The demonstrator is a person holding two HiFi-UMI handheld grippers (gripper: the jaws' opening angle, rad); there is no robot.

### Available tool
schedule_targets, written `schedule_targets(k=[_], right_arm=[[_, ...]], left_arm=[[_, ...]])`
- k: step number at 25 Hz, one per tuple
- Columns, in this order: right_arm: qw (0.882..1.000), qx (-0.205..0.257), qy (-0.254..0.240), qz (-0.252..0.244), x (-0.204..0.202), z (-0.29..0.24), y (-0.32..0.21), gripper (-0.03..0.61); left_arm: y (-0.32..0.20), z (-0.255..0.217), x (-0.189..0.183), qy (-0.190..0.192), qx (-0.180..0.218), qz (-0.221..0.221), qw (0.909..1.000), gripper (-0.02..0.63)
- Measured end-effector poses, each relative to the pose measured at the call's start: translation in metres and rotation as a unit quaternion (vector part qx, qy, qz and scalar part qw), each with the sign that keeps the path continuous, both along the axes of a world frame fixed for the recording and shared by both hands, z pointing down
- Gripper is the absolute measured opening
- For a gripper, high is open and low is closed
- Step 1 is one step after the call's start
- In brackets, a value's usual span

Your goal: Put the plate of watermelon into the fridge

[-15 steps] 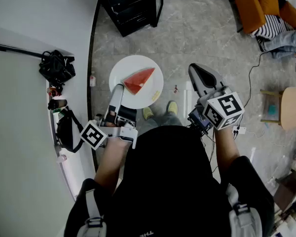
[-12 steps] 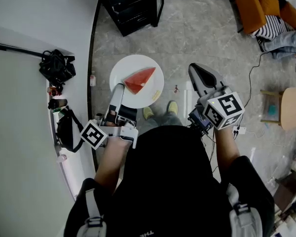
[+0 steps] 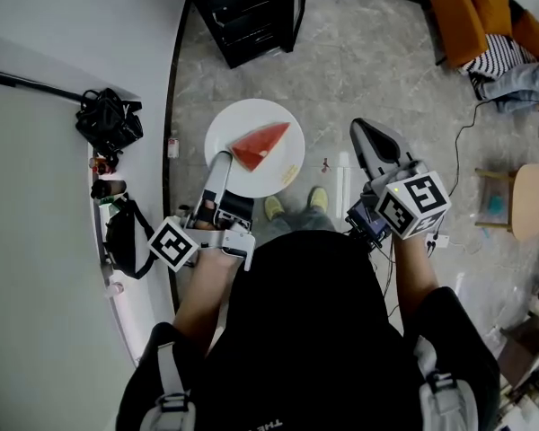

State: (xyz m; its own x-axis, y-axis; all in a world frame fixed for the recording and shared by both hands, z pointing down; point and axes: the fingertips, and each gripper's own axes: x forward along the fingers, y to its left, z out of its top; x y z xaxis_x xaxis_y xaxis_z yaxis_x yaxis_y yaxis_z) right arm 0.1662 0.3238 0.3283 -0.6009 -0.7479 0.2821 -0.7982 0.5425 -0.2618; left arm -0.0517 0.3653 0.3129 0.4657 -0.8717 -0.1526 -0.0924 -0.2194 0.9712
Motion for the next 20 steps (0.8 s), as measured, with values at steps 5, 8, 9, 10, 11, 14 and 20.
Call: schedule_targets(k=[5,8,9,10,11,14,20], right_arm=[[1.0,0.006,0.008,0.001,-0.014,-0.004,0.004,0.012],[1.0,0.005,0.008,0.003,-0.025,-0.004,0.008,0.012],[1.0,0.006,0.008,0.003,-0.028,-0.005,0.009,0.012],[1.0,0.006,0.008,0.003,-0.03,-0.005,0.01,0.012],[1.0,0.006,0.007,0.001,-0.031,-0.006,0.011,0.012],[1.0,0.009,0.005,-0.002,-0.037,-0.006,0.014,0.012],[1.0,0.009,0.003,-0.006,-0.053,-0.008,0.016,0.012]], left_arm=[[0.003,0.0,-0.014,0.0,0.004,0.003,1.0,0.043],[0.005,0.001,-0.024,0.003,0.004,0.007,1.0,0.043],[0.005,0.0,-0.026,0.004,0.005,0.008,1.0,0.043],[0.005,-0.001,-0.027,0.004,0.006,0.009,0.9999,0.043],[0.005,-0.002,-0.027,0.003,0.007,0.01,0.9999,0.043],[0.006,-0.004,-0.031,0.002,0.009,0.013,0.9999,0.043],[0.009,-0.004,-0.043,-0.003,0.011,0.014,0.9998,0.043]])
